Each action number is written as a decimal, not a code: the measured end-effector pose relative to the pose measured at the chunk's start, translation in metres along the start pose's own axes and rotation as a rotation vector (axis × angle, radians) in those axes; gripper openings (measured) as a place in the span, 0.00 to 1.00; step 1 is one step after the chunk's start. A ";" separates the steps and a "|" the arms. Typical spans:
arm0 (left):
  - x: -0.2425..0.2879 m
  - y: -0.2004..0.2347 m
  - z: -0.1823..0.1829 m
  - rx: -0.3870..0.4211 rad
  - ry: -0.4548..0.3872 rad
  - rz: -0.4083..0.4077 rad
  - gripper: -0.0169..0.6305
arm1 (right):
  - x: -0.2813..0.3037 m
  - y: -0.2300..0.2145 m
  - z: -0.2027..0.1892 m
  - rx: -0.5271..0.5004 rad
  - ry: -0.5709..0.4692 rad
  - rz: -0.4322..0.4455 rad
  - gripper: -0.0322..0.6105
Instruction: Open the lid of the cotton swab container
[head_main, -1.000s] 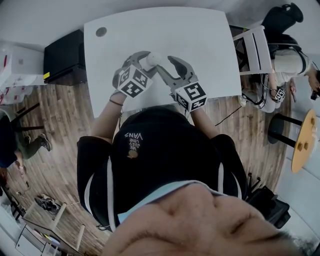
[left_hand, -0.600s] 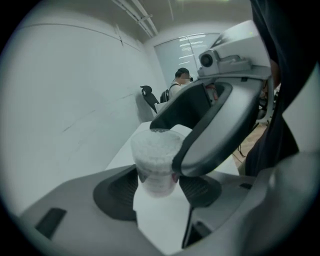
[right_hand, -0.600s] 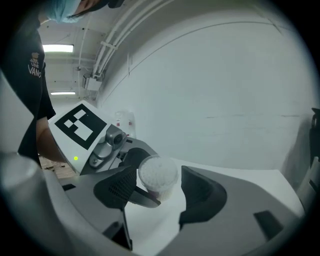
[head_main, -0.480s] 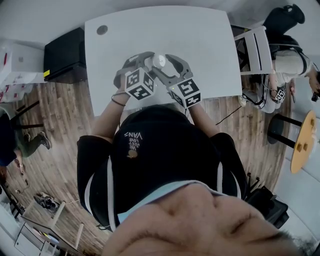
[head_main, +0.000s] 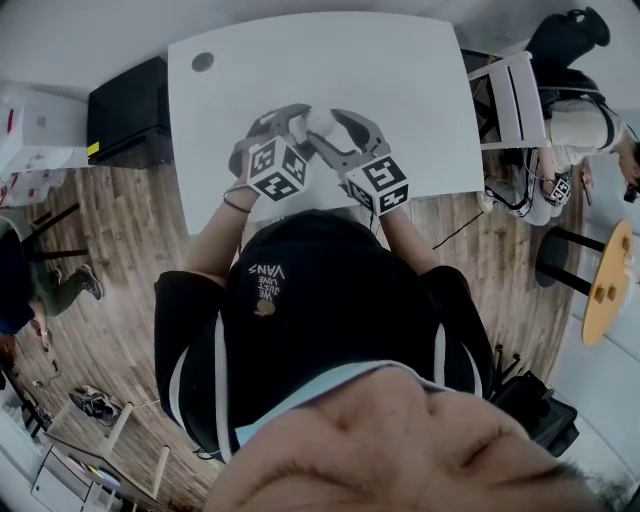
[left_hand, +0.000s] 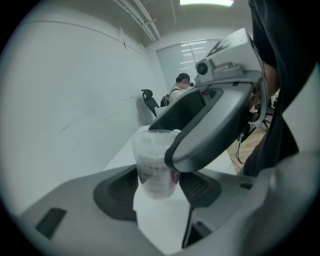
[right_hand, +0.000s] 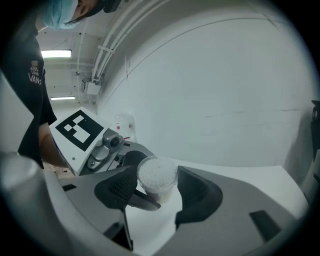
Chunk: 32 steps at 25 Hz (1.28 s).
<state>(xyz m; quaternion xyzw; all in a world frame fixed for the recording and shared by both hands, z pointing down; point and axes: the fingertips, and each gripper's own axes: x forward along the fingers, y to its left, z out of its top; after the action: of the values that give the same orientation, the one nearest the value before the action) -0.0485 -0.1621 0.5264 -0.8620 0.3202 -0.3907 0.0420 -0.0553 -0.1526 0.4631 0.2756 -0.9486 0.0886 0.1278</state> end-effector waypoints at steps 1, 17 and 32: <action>0.000 0.000 0.001 -0.006 -0.005 -0.001 0.43 | -0.001 0.000 0.001 0.014 -0.005 0.008 0.45; -0.001 0.006 -0.001 -0.100 -0.050 -0.004 0.43 | -0.025 -0.031 0.028 0.185 -0.151 -0.047 0.45; -0.003 0.003 0.003 -0.153 -0.075 -0.012 0.43 | -0.053 -0.091 0.005 0.156 -0.083 -0.298 0.45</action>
<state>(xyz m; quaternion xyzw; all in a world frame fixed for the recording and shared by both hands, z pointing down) -0.0490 -0.1632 0.5215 -0.8788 0.3419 -0.3327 -0.0143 0.0368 -0.2026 0.4517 0.4257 -0.8919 0.1304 0.0788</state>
